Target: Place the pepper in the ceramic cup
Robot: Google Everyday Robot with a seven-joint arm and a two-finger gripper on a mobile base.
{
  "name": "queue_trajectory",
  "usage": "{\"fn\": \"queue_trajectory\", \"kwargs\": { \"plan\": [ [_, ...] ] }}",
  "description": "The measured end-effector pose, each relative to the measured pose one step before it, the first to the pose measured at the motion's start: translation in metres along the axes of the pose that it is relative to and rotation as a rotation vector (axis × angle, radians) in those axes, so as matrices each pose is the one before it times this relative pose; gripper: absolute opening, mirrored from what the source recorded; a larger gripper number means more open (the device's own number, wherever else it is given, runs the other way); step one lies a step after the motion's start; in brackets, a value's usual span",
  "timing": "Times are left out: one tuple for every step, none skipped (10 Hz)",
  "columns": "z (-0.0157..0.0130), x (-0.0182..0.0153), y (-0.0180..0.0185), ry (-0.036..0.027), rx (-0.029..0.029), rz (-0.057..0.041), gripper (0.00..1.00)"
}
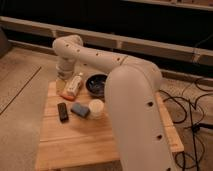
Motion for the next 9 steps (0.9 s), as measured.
{"fn": "queue_trajectory", "kwargs": {
  "plan": [
    [0.00043, -0.00341, -0.00366, -0.00243, 0.00174, -0.02194, 0.65],
    [0.00275, -0.00241, -0.01139, 0.00529, 0.00769, -0.04305, 0.65],
    [0.00474, -0.00152, -0.01168, 0.00167, 0.00122, -0.04151, 0.65],
    [0.00726, 0.00120, -0.00944, 0.00058, -0.00554, -0.03005, 0.65],
    [0.00974, 0.00038, -0.01056, -0.00677, -0.01516, -0.03533, 0.65],
    [0.01867, -0.00043, -0.00716, -0.00606, -0.04200, -0.04040, 0.65],
    [0.01085, -0.00347, -0.00213, -0.00545, -0.02739, -0.02583, 0.65],
    [0.01593, -0.00424, -0.00020, -0.00126, -0.04375, -0.04134, 0.65],
    [0.01782, -0.00572, 0.00241, 0.00421, -0.05461, -0.04404, 0.65]
  ]
}}
